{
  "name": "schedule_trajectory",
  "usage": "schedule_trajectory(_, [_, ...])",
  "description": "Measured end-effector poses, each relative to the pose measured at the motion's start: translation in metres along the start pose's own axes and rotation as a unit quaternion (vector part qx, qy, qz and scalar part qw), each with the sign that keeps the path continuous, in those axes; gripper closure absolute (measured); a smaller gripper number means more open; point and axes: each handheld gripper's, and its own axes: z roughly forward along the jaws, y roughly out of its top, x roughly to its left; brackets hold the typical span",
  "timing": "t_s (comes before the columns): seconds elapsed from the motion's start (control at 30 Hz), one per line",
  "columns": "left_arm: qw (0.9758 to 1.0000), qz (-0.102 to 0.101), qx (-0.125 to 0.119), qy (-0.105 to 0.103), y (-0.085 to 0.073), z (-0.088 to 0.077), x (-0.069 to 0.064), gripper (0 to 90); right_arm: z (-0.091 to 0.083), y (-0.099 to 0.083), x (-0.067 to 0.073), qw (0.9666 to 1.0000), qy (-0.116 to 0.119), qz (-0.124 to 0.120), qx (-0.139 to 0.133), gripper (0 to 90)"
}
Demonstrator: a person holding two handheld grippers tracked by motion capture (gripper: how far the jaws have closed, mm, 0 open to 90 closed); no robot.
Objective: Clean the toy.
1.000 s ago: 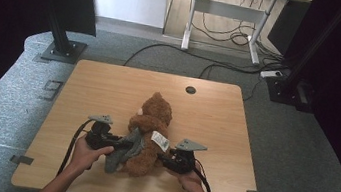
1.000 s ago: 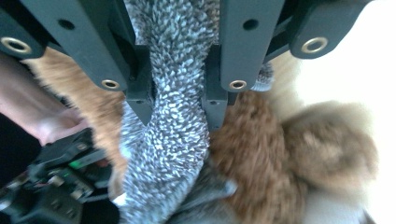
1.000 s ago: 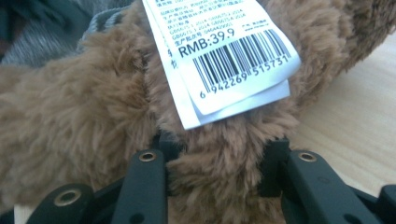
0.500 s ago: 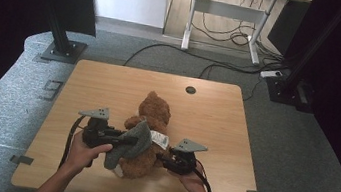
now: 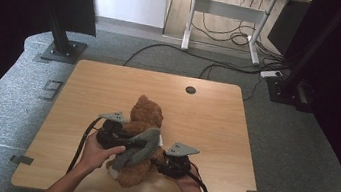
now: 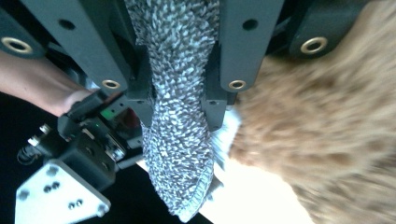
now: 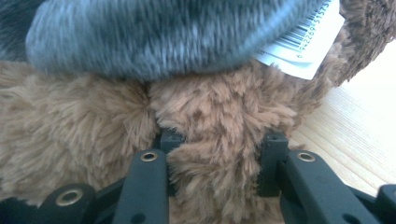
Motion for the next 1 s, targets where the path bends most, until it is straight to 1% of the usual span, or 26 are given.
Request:
schedule_trajectory(0.07, [0.9999, -0.002, -0.01, 0.003, 0.001, -0.005, 0.002, 72.0, -0.002, -0.001, 0.0, 1.0, 0.003, 0.002, -0.003, 63.5])
schedule_trajectory(0.13, [0.9998, -0.003, -0.02, 0.0, 0.004, -0.01, 0.003, 72.0, -0.003, -0.002, 0.0, 1.0, 0.004, 0.003, -0.003, 63.4])
schedule_trajectory(0.3, [0.999, -0.004, -0.044, -0.003, 0.018, -0.022, 0.006, 71.8, -0.003, -0.005, -0.001, 0.9999, 0.005, 0.008, -0.008, 63.3])
schedule_trajectory(0.43, [0.9987, -0.009, -0.05, -0.006, 0.027, -0.026, 0.011, 71.7, -0.003, -0.005, -0.001, 0.9999, 0.006, 0.01, -0.007, 63.2])
schedule_trajectory(0.53, [0.9988, -0.01, -0.049, -0.005, 0.035, -0.028, 0.019, 71.6, -0.003, -0.007, -0.001, 0.9999, 0.008, 0.01, -0.007, 63.3])
schedule_trajectory(0.6, [0.9988, -0.015, -0.046, 0.0, 0.04, -0.027, 0.025, 71.6, -0.002, -0.007, -0.001, 0.9999, 0.011, 0.01, -0.007, 63.2])
schedule_trajectory(0.7, [0.9989, -0.028, -0.038, 0.004, 0.045, -0.022, 0.039, 71.6, -0.002, -0.007, -0.001, 0.9999, 0.012, 0.009, -0.007, 63.2])
schedule_trajectory(0.73, [0.999, -0.03, -0.034, 0.007, 0.045, -0.02, 0.042, 71.6, -0.002, -0.007, -0.001, 0.9999, 0.012, 0.01, -0.007, 63.2])
schedule_trajectory(0.87, [0.999, -0.033, -0.028, 0.009, 0.044, -0.016, 0.046, 71.7, -0.002, -0.008, -0.002, 0.9998, 0.012, 0.013, -0.006, 63.1])
schedule_trajectory(1.0, [0.9992, -0.03, -0.022, 0.013, 0.044, -0.013, 0.046, 71.8, -0.001, -0.008, -0.002, 0.9998, 0.013, 0.012, -0.006, 63.1])
